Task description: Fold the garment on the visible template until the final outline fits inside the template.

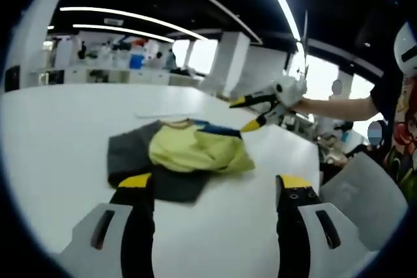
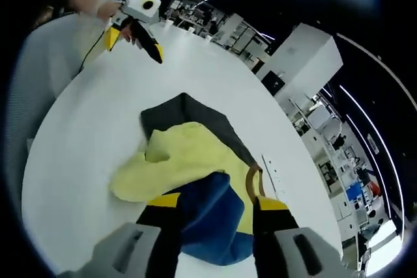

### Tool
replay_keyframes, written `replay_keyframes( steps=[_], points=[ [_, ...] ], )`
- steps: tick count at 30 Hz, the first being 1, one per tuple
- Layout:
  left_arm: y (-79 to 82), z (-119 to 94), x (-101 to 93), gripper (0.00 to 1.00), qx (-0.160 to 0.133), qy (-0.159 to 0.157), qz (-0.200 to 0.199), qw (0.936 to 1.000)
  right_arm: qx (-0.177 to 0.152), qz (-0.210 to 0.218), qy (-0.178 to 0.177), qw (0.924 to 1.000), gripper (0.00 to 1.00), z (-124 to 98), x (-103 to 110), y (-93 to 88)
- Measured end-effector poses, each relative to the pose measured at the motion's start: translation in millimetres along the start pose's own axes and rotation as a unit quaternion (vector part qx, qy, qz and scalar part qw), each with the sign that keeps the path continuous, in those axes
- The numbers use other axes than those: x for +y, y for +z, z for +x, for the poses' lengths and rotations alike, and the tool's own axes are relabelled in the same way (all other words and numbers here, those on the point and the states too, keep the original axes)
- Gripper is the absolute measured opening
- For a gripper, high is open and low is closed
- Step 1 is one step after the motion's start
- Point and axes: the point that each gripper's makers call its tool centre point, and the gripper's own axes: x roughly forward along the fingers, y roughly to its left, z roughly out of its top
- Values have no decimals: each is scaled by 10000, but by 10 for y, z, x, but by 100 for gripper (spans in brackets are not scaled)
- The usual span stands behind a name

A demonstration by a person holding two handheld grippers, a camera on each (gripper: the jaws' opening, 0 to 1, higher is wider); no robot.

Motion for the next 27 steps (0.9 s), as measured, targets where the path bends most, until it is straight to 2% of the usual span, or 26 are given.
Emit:
replay_keyframes(
  steps=[3,15,19,22,24,27],
  points=[
    [-7,7,-5,72,13,-10,4,10000,-31,-174,-3,9998,39,-18,86,-7],
    [4,39,-11,72,23,-32,-5,10000,36,-292,175,9994,37,-55,280,-45],
    [-1,46,-18,72,32,-44,-4,10000,40,-389,189,9991,31,-40,302,-44],
    [-4,45,-18,72,29,-42,-17,10000,57,-451,294,9985,30,-10,388,-28],
    [-12,42,-15,72,33,-38,-28,10000,183,-646,379,9970,29,19,457,-72],
    [-22,38,-17,72,39,-41,-42,10000,267,-672,503,9961,22,76,547,-136]
  ],
)
